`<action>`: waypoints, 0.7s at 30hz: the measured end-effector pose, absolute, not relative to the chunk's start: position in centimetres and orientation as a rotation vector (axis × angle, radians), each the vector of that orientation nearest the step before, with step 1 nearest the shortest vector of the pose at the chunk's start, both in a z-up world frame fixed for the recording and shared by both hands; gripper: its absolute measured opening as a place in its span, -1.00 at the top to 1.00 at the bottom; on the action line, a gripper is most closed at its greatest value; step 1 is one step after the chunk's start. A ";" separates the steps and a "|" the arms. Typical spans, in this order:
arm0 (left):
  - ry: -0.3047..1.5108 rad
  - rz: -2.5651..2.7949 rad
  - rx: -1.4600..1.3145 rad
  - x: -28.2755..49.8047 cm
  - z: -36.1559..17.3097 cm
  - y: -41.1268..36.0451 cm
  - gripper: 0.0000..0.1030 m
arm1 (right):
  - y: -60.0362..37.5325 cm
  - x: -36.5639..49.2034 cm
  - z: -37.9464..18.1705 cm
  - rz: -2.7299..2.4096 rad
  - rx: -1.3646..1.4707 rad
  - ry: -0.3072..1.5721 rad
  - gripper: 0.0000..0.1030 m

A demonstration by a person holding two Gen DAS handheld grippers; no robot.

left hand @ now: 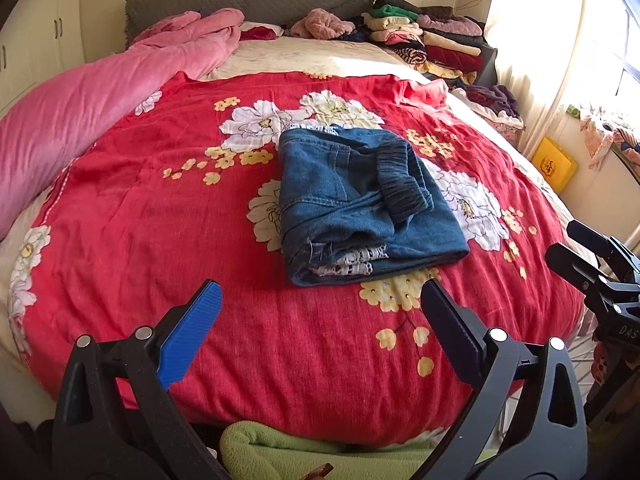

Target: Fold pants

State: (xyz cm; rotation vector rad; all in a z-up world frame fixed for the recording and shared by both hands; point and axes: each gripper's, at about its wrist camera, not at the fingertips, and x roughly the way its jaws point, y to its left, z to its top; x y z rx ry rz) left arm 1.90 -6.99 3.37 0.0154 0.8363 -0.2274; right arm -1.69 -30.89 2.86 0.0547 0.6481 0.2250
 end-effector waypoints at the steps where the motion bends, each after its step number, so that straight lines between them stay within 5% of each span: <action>1: 0.840 -0.228 0.016 1.8 3.2 -7.0 -0.81 | -30.8 -1.7 2.8 0.223 0.054 0.652 -0.91; 21: 0.876 -0.218 0.034 1.0 1.3 -7.3 -0.82 | -31.0 -1.9 0.3 0.203 0.056 0.706 -0.91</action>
